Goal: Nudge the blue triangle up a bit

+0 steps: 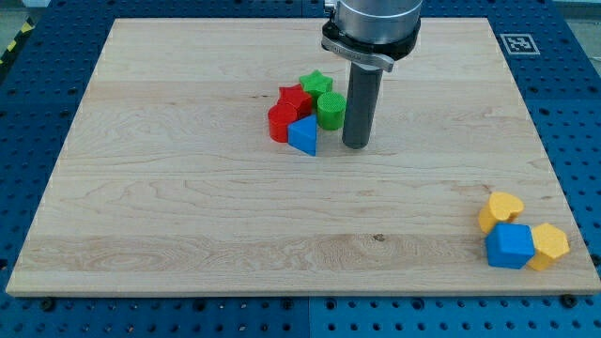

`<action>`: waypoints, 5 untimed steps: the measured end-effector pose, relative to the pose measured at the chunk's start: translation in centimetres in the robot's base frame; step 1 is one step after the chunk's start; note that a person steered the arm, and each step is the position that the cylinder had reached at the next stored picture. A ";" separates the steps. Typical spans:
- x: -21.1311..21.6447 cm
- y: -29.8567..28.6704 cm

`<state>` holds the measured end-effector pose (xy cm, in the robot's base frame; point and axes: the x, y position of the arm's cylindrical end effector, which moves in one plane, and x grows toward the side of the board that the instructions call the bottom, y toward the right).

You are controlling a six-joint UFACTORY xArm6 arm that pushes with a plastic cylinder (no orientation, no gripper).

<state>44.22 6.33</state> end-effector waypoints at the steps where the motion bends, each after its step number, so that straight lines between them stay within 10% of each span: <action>1: 1.6 0.0; 5: 3.6 -5.0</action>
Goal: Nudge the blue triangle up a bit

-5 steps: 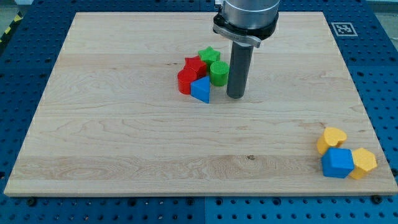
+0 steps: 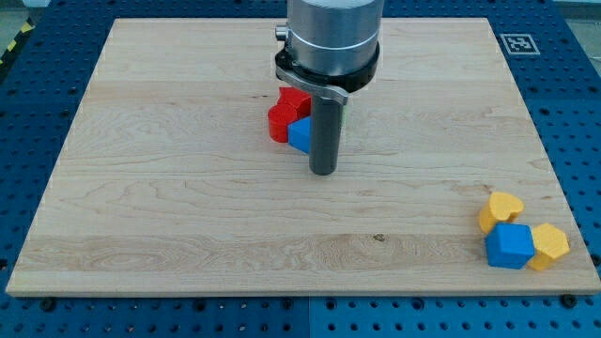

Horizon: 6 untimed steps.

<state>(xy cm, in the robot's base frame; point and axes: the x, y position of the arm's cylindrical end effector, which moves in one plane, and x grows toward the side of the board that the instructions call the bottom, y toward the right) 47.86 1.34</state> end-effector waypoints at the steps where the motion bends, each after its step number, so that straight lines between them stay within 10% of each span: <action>1: -0.4 -1.0; 6: -2.0 -0.8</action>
